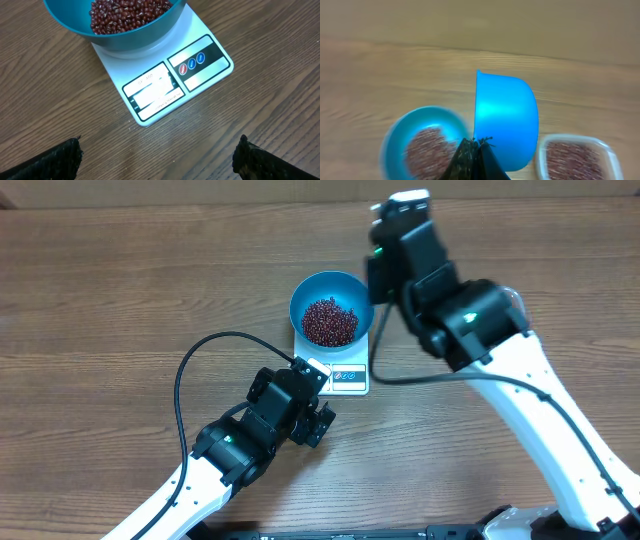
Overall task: Scoop item into bowl and weigh 150g on scale
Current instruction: 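Move the empty scoop back to the bean container, right gripper, then dip the blue scoop into the beans in the clear container, right gripper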
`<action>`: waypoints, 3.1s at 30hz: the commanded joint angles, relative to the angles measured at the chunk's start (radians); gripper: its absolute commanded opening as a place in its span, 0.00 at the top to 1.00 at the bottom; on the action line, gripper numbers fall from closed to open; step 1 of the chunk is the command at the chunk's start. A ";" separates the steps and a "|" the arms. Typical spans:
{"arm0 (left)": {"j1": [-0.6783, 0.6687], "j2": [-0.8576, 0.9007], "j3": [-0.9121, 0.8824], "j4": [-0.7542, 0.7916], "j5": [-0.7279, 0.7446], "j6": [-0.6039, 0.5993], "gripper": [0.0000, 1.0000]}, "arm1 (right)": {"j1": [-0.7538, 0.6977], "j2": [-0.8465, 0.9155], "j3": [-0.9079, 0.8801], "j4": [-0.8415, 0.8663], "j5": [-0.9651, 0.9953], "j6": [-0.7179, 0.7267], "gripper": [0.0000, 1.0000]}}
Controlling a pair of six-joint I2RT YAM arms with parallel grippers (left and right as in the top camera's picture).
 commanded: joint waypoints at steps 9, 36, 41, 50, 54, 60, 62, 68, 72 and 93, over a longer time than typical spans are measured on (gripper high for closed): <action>0.005 -0.007 -0.012 0.004 -0.014 0.020 0.00 | -0.294 -0.008 0.021 -0.096 0.123 0.038 0.96; 0.005 -0.007 -0.012 0.004 -0.014 0.019 0.00 | -0.361 0.217 -0.058 -0.210 0.079 0.038 0.96; 0.005 -0.007 -0.012 0.003 -0.014 0.020 0.01 | -0.361 0.217 -0.058 -0.227 0.079 0.038 0.96; 0.005 -0.007 -0.012 0.004 -0.014 0.019 0.00 | -0.361 0.231 -0.106 -0.181 0.098 0.038 0.96; 0.005 -0.007 -0.012 0.004 -0.014 0.020 0.00 | -0.361 0.246 -0.106 -0.177 0.135 0.037 0.96; 0.005 -0.007 -0.012 0.004 -0.014 0.020 0.00 | -0.361 0.286 -0.106 -0.108 0.182 -0.029 0.96; 0.005 -0.007 -0.012 0.004 -0.014 0.020 0.00 | -0.361 0.300 -0.106 -0.098 0.195 -0.031 0.96; 0.005 -0.007 -0.012 0.004 -0.014 0.020 0.00 | -0.361 0.338 -0.106 -0.108 0.197 -0.031 0.96; 0.005 -0.007 -0.012 0.004 -0.014 0.019 0.00 | -0.361 0.362 -0.106 -0.126 0.202 -0.030 0.96; 0.005 -0.007 -0.012 0.004 -0.014 0.019 0.01 | -0.361 0.363 -0.187 -0.091 0.198 -0.023 0.96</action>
